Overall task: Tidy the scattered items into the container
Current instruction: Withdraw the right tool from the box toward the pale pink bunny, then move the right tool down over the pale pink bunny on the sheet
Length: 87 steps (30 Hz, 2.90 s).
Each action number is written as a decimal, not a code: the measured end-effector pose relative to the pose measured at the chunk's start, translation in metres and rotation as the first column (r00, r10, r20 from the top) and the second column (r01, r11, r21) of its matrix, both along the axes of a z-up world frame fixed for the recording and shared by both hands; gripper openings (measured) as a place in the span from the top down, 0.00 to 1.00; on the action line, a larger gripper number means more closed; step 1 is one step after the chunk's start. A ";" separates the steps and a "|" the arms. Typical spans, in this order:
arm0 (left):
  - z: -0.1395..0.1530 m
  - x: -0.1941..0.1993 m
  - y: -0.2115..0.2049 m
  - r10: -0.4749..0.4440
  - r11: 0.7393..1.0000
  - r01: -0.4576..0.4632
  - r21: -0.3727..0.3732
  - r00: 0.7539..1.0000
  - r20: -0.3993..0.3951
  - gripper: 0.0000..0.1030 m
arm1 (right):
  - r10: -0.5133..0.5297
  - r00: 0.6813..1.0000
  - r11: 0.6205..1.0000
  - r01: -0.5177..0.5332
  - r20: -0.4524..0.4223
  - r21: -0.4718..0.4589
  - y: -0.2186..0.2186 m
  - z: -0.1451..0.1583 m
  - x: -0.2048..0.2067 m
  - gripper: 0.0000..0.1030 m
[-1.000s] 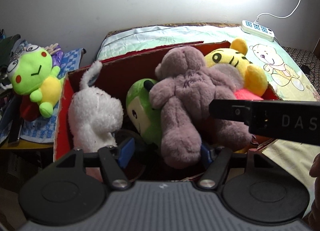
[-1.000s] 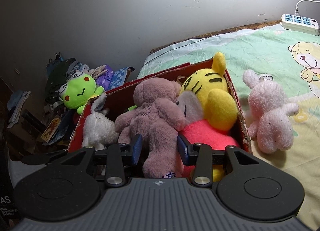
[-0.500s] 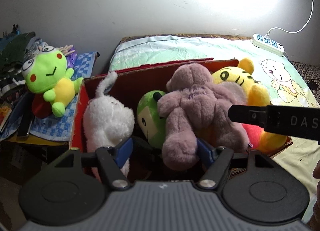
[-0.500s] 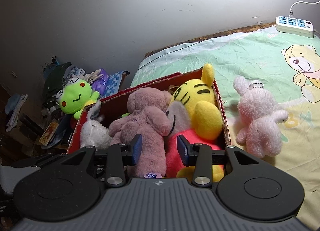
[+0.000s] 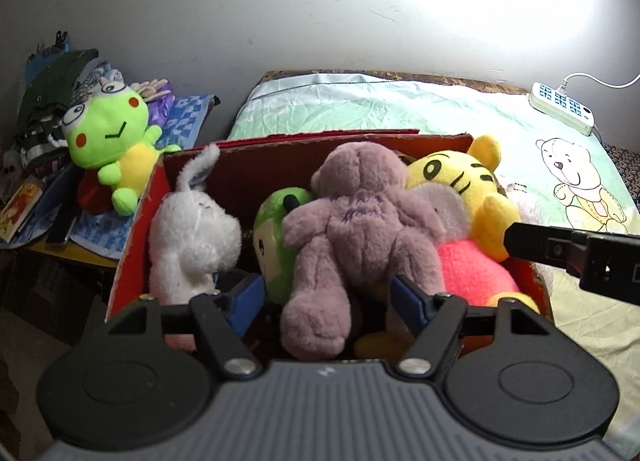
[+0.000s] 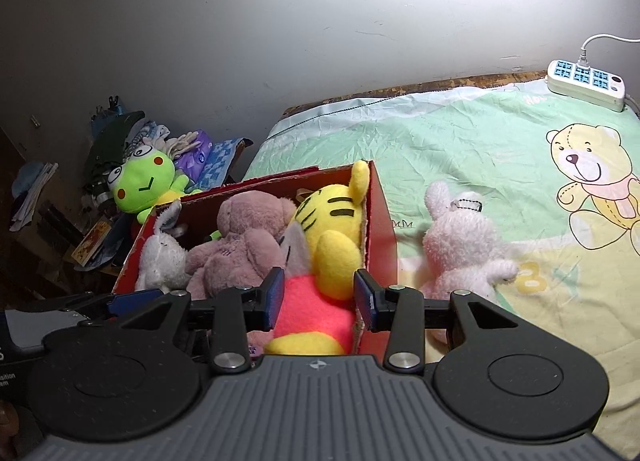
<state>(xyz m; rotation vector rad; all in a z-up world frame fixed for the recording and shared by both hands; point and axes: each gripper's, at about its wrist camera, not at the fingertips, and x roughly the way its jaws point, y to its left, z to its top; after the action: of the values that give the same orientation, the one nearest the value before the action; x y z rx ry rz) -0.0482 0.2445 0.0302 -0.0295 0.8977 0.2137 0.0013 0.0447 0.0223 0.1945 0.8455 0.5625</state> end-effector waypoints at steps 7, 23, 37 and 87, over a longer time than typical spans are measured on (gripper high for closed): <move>0.002 0.009 -0.020 0.081 0.994 -0.080 0.069 0.997 -0.008 0.28 | 0.045 0.999 0.999 -0.044 -0.008 0.009 -0.023 -0.001 0.006 0.59; 0.002 0.007 -0.023 0.118 0.989 -0.117 0.093 0.993 -0.015 0.18 | 0.082 0.997 0.997 -0.082 -0.007 0.003 -0.024 -0.002 0.005 0.59; 0.007 0.003 0.001 0.037 0.996 -0.034 0.088 0.999 -0.035 0.13 | -0.038 0.999 0.999 0.039 0.024 -0.030 -0.004 0.001 -0.012 0.59; -0.004 0.047 -0.186 -0.177 0.983 0.178 0.050 0.984 -0.034 0.12 | -0.189 0.981 0.976 0.184 -0.035 -0.117 -0.166 -0.017 0.022 0.58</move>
<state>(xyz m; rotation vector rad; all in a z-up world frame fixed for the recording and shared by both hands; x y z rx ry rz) -0.0010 0.0581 0.0266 0.1029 0.9183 0.0715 0.0234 -0.1211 0.0055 0.1816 0.8902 0.3346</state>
